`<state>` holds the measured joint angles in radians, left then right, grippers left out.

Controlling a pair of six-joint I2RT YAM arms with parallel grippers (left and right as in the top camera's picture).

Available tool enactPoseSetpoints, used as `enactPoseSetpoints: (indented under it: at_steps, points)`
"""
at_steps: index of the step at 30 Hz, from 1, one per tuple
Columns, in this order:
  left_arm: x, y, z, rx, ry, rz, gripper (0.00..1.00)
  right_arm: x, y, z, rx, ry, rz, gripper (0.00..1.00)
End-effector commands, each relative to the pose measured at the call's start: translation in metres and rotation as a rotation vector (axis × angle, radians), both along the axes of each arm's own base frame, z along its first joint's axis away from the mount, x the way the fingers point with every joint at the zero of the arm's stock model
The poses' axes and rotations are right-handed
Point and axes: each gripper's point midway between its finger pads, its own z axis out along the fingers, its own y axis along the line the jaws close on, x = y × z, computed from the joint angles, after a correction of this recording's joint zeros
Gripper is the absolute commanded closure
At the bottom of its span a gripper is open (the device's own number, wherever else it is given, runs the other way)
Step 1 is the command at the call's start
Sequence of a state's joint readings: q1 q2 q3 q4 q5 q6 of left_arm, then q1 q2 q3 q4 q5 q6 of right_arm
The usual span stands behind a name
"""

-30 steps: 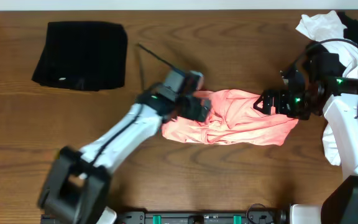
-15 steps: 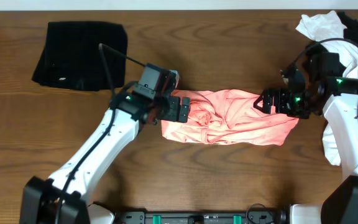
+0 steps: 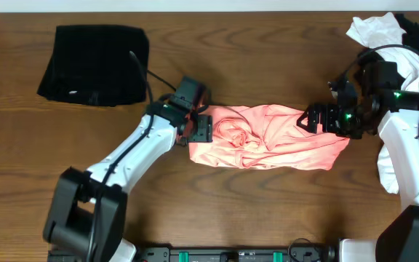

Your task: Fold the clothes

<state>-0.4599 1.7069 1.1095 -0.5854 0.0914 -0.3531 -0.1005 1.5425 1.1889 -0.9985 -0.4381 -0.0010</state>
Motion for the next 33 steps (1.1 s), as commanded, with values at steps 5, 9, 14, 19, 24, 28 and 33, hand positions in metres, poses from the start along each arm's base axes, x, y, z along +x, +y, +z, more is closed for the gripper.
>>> enactPoseSetpoints:
  at_steps: [5, 9, 14, 19, 24, 28, 33]
  points:
    - [0.007, 0.008, -0.008, 0.051, -0.004, 0.023, 0.61, -0.002, 0.006, 0.001, 0.015, 0.005, 0.012, 0.01]
    - [0.010, 0.006, -0.007, 0.043, -0.020, 0.023, 0.71, -0.001, 0.006, 0.001, 0.017, 0.004, 0.006, 0.01]
    - [0.013, 0.005, -0.004, 0.037, -0.029, 0.023, 0.72, -0.001, 0.006, 0.001, 0.016, 0.003, 0.007, 0.01]
    - [0.012, -0.002, -0.003, 0.004, -0.024, 0.012, 0.76, -0.001, 0.006, 0.001, 0.016, 0.002, 0.006, 0.01]
    - [0.015, -0.008, -0.001, -0.026, -0.035, 0.005, 0.81, -0.002, 0.006, 0.001, 0.016, 0.008, 0.007, 0.01]
    - [0.016, -0.012, 0.000, -0.050, -0.039, -0.001, 0.88, -0.002, 0.006, 0.001, 0.016, 0.005, 0.007, 0.01]
    - [0.021, -0.016, 0.005, -0.066, -0.052, 0.007, 0.90, -0.001, 0.005, 0.001, 0.016, 0.005, 0.007, 0.01]
